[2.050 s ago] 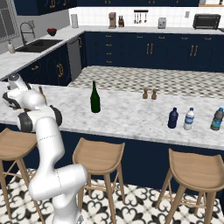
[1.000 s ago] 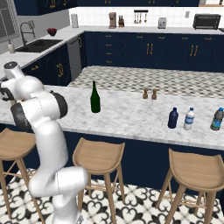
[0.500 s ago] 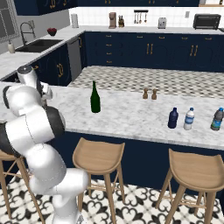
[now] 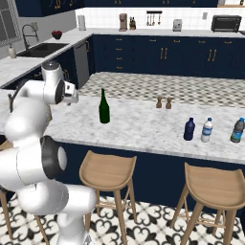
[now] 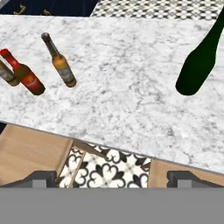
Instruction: Move the plastic bottles in the middle to the plastics group, and the glass bottles in the middle to the glass group.
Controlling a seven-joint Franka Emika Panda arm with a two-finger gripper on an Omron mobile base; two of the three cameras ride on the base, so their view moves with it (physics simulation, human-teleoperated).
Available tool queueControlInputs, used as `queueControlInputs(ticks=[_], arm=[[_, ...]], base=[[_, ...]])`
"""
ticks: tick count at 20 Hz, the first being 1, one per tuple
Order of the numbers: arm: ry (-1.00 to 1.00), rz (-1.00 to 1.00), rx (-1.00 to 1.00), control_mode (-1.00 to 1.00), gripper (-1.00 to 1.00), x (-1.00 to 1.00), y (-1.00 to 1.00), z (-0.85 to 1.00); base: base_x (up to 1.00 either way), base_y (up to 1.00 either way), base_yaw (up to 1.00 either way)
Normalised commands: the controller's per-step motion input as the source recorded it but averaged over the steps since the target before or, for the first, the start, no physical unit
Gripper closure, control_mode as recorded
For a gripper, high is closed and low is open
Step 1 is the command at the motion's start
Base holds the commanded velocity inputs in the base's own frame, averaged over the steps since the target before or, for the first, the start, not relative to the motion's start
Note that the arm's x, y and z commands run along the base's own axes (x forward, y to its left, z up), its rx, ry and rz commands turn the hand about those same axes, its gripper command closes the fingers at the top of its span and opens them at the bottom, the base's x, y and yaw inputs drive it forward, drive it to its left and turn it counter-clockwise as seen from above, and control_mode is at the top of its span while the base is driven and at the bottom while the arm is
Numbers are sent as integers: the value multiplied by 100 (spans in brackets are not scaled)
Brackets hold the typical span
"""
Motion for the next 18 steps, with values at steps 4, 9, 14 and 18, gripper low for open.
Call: queueControlInputs(ticks=[4, 9, 14, 18], arm=[[0, -7, -12, -100, -100, 0, -95, 19], [-4, -3, -18, -100, -100, 0, -64, 1], [-10, 0, -6, -100, -100, 1, -14, 0], [0, 0, 4, -100, -100, 70, -53, -16]], base=[[0, 0, 0], [0, 0, 0], [0, 0, 0], [0, 0, 0]])
